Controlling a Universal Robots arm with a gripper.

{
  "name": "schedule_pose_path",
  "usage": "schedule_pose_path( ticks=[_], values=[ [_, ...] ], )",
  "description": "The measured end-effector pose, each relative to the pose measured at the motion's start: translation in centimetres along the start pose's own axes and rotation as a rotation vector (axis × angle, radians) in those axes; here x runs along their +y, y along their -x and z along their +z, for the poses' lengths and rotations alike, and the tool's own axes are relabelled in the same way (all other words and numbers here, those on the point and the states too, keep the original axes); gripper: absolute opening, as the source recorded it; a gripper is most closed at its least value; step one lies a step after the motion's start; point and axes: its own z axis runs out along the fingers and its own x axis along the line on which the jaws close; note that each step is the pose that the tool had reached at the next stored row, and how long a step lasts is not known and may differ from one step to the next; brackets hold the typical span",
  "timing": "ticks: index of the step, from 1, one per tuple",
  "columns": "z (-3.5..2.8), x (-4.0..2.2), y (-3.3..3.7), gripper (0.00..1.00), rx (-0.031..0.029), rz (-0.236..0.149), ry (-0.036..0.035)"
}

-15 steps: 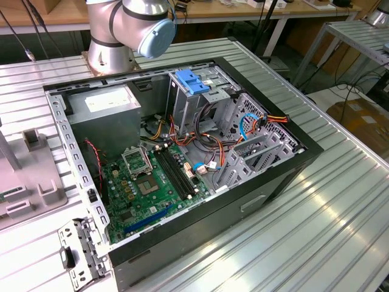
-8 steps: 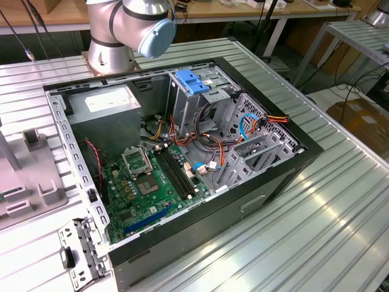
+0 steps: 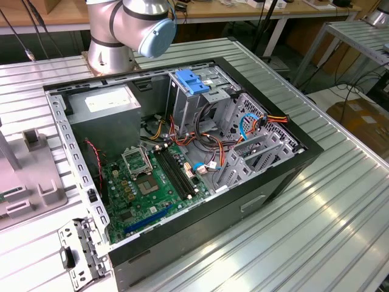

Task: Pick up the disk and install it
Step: 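Pick up the disk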

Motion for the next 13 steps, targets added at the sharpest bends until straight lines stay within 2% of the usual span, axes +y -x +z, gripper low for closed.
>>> schedule_pose_path(
  ticks=[13],
  values=[
    [-0.01, -0.55, -0.13, 0.36, 0.0, 0.0, 0.0001]
  ],
)
